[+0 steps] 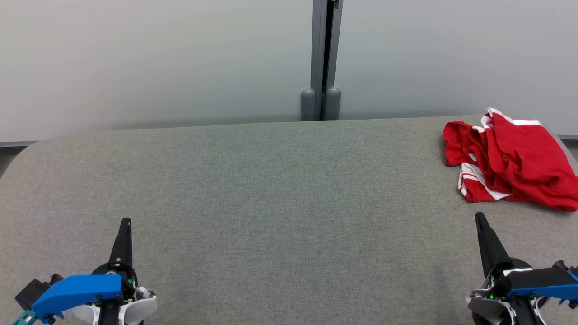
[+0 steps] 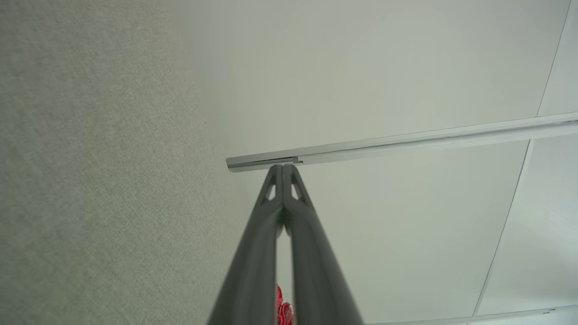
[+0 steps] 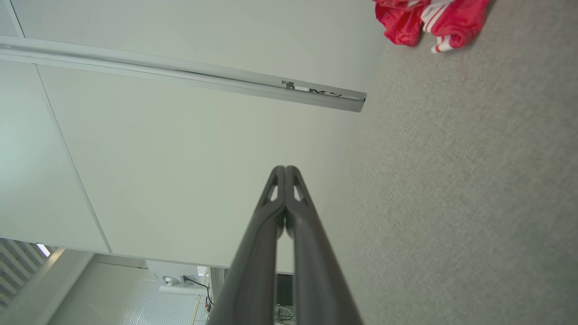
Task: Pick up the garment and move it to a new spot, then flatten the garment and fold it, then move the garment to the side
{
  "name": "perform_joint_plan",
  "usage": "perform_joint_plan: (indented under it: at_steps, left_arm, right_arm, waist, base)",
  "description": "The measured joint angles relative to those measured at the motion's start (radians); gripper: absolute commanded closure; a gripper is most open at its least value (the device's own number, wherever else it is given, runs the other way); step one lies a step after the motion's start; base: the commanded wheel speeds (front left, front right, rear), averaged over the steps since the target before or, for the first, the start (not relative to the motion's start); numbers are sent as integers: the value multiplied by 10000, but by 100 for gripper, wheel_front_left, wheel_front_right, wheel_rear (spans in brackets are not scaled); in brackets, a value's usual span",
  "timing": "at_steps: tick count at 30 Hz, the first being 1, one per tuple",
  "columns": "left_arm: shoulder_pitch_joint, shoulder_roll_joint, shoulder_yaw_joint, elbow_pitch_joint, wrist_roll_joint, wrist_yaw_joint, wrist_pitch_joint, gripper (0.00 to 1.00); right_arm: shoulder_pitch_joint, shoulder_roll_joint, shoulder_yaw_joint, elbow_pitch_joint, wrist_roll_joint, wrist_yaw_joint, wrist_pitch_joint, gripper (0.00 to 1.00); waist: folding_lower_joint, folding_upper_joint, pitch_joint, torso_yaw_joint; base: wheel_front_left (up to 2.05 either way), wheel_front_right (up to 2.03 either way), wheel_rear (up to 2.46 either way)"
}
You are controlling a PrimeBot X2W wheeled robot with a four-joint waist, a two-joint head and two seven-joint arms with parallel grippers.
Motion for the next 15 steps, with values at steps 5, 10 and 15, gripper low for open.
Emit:
perform_joint_plan:
  at_steps: [5,10,15]
  left_arm:
    - [-32,0,33,-17,-387,-36,94,100]
    - [-58,0,65,-46,-769,-58,178,100]
    - [-147,0,90,-69,-1208,-61,276,100]
  right_arm:
    - [-33,8,-21,-29,349,0,100,100]
    - [-67,17,-42,-48,704,0,192,100]
    - [-81,27,-71,-75,1095,0,284,100]
  waist:
    - [0,0,13,7]
    - [0,0,26,14]
    - [0,0,42,22]
  base:
    - [0,0,0]
    - [0,0,0]
    - [0,0,0]
